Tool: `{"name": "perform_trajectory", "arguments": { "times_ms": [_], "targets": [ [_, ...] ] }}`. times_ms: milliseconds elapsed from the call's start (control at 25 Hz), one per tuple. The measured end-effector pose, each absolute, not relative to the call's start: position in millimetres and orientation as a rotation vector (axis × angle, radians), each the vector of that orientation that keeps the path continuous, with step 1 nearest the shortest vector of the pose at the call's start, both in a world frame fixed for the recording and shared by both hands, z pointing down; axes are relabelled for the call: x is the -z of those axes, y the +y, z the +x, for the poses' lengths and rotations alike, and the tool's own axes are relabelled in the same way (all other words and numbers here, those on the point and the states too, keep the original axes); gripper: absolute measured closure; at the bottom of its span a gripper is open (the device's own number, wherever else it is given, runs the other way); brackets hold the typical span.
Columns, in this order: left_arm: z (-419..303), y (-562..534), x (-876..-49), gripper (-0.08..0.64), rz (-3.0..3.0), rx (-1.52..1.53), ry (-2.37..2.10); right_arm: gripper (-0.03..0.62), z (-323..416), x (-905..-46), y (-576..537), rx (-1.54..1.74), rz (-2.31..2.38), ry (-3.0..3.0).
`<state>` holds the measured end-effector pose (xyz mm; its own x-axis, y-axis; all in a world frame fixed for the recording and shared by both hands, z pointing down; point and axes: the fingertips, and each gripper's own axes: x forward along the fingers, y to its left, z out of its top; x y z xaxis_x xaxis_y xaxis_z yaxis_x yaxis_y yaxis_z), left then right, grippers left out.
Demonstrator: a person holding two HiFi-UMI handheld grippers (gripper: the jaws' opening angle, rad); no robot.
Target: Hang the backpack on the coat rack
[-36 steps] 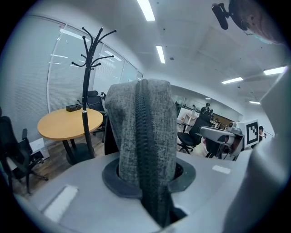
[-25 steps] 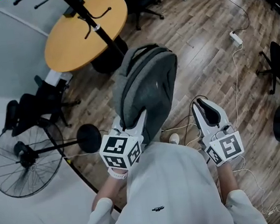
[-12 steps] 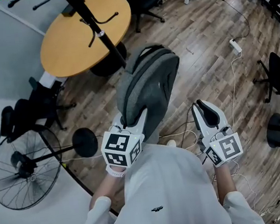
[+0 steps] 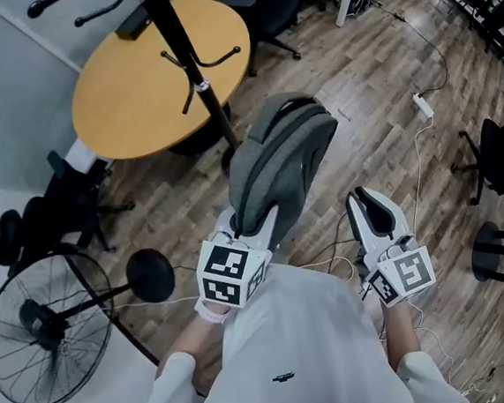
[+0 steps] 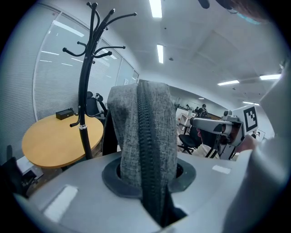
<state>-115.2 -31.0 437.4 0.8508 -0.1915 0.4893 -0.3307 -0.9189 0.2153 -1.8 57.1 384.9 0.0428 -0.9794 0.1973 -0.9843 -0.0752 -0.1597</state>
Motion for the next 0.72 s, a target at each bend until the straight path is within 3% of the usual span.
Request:
{"name": "perform_trajectory", "arguments": {
  "times_ms": [720],
  "targets": [
    [-108, -99, -444, 0.453, 2.719, -0.660, -0.289, 0.528, 1, -393, -10, -0.469, 2.295, -2.051]
  ]
}}
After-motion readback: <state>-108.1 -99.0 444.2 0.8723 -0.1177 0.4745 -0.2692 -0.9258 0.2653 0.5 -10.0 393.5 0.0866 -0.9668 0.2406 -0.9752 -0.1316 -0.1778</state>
